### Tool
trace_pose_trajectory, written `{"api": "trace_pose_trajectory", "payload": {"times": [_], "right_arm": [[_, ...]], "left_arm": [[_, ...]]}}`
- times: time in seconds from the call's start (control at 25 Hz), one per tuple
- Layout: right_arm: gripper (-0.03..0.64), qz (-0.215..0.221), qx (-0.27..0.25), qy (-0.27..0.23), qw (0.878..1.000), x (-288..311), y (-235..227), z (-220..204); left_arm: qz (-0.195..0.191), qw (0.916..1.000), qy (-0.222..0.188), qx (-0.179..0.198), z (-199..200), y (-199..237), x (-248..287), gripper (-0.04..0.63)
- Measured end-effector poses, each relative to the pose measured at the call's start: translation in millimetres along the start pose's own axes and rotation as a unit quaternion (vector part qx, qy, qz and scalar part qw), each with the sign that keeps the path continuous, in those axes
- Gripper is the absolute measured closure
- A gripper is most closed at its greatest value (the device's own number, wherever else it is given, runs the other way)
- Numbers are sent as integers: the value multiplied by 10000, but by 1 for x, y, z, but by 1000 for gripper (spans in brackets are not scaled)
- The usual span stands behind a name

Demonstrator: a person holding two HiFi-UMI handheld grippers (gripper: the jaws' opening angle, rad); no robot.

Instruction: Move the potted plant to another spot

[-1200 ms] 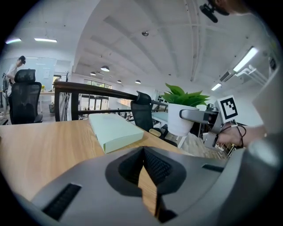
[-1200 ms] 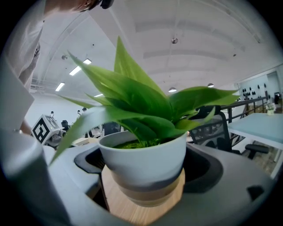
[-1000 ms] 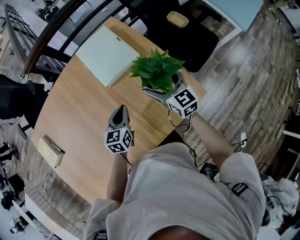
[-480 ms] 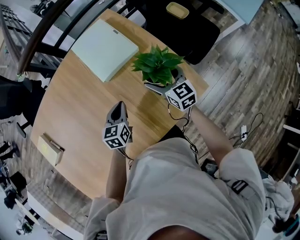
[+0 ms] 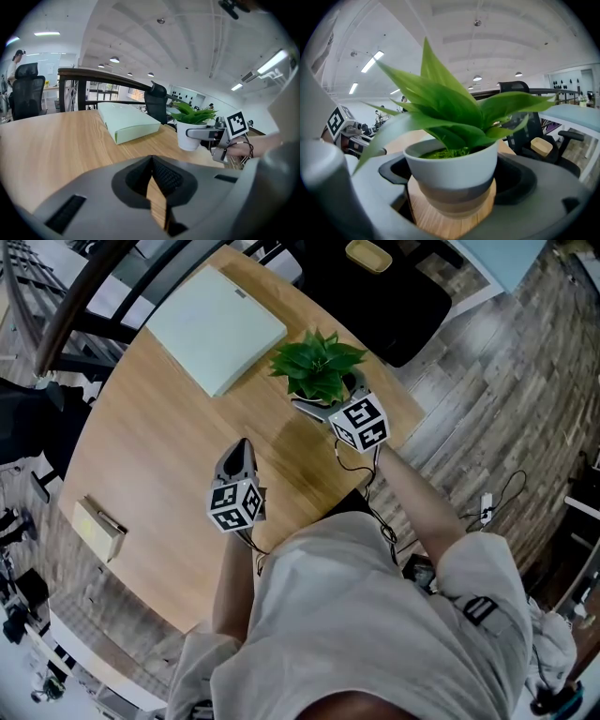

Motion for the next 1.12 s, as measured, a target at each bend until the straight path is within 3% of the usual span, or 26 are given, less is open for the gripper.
{"api": "trace_pose_trajectory", "payload": {"times": [1.12], "right_arm": [[91, 300, -227, 367, 9986, 29, 11, -27]], "left_arm": [[265, 9991, 137, -299, -14, 16, -1, 583]]}}
Point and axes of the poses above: the fingertips, and each gripper's own axes: x forward along the fingers, y to its left, z out of its top, the point moved 9 cm from there along -x, backward along the fingers, and after that the axes turned 6 degrees about -z, right-handed, at the moved point
